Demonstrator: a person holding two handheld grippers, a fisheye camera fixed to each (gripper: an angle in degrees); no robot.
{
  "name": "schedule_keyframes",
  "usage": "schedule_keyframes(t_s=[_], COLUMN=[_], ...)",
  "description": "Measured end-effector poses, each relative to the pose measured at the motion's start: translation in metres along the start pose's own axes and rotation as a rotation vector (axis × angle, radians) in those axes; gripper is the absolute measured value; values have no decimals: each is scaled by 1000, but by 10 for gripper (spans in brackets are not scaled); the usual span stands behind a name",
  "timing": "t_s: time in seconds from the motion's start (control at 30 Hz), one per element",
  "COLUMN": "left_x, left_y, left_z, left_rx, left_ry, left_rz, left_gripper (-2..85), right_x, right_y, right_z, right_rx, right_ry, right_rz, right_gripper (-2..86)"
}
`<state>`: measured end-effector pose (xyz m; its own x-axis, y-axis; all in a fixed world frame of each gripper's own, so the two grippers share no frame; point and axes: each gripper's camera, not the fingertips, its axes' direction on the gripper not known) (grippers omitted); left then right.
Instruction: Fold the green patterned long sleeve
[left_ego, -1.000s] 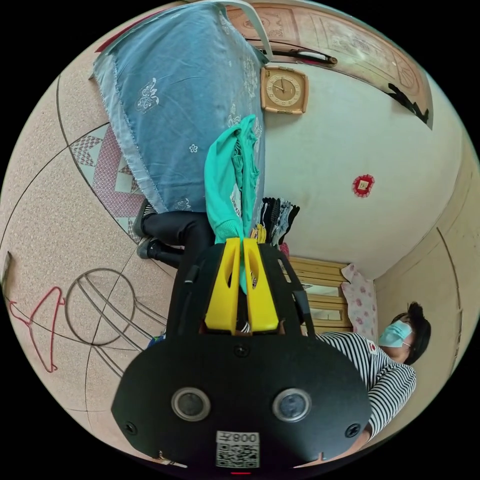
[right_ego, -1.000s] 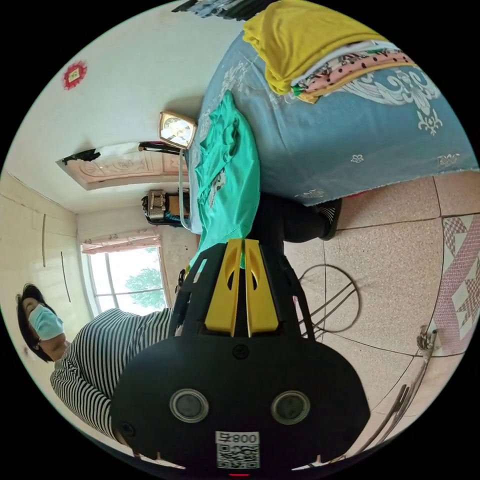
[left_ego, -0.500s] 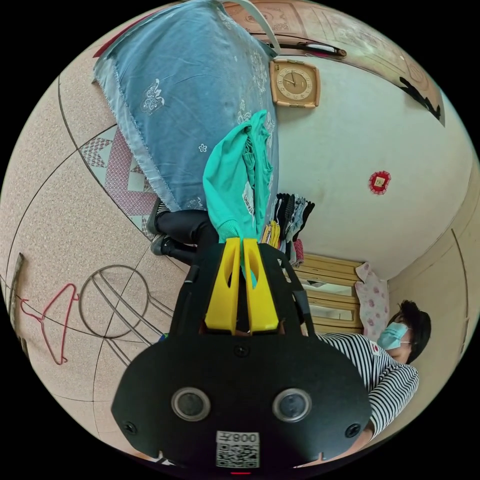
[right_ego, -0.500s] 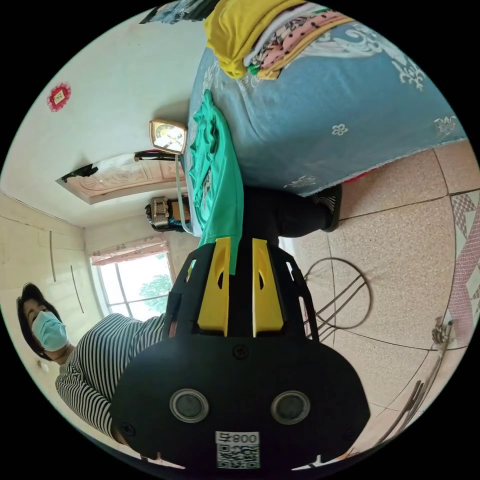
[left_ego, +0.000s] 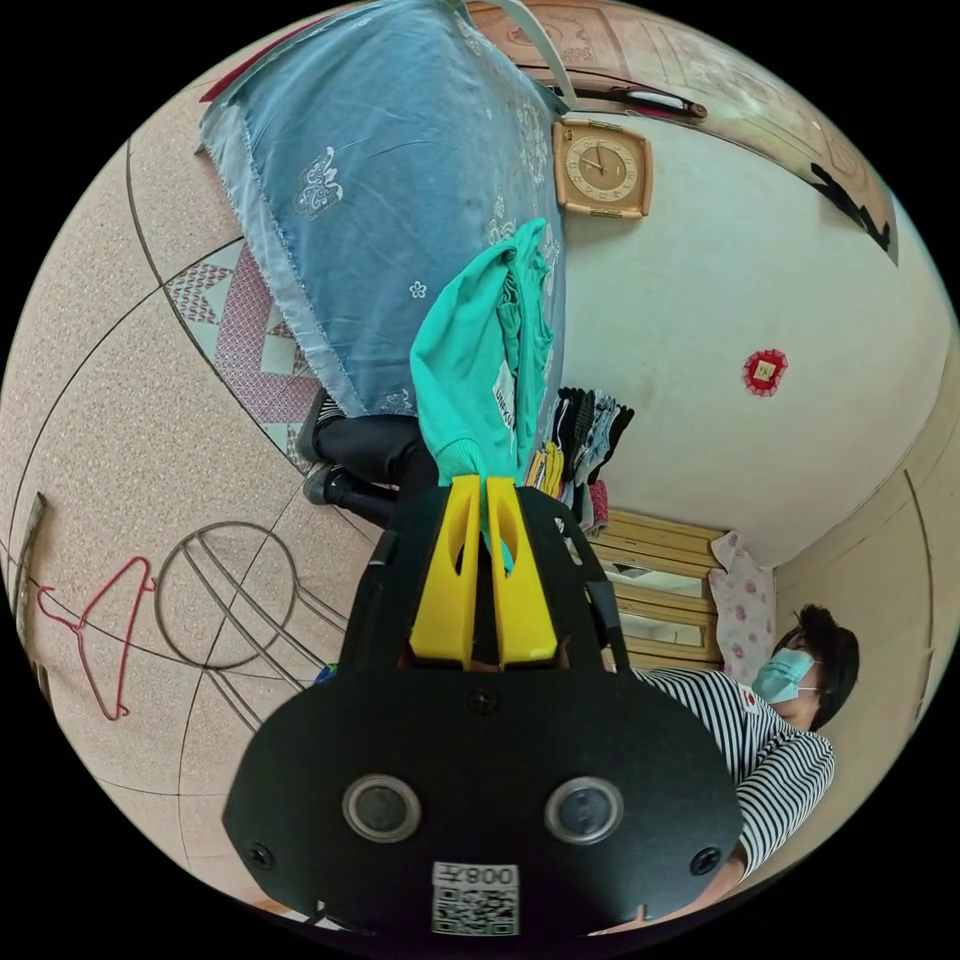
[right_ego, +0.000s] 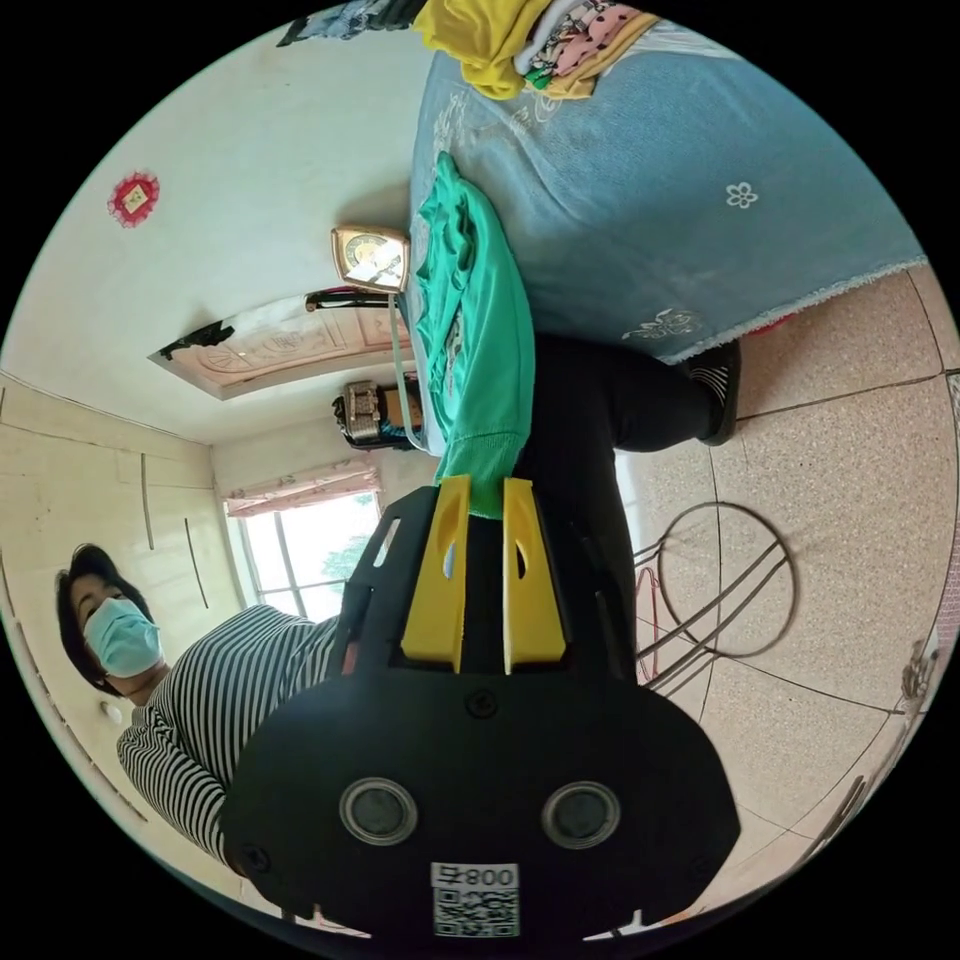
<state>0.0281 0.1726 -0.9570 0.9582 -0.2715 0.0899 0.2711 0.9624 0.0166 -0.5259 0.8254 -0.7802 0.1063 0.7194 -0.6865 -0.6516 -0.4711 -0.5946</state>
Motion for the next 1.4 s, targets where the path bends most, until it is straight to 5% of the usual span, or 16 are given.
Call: schedule_keyframes(t_s=[0.6,1.03,1.4], left_x=[-20,10,-82], left_y=[-69,-280,-440], left_z=[-15,47,107], left_rx=[53,30,62], left_ry=[186,133,18], left_rz=[162,341,275], left_gripper=[7,9,10], right_x=[-91,-181,-185], right_y=[-138,-397,-610], right_z=[-9,34,104], right_rx=[71,71,16], right_ry=[-45,93,187], right_rz=[-227,-356,-308], right_gripper=[5,5,6])
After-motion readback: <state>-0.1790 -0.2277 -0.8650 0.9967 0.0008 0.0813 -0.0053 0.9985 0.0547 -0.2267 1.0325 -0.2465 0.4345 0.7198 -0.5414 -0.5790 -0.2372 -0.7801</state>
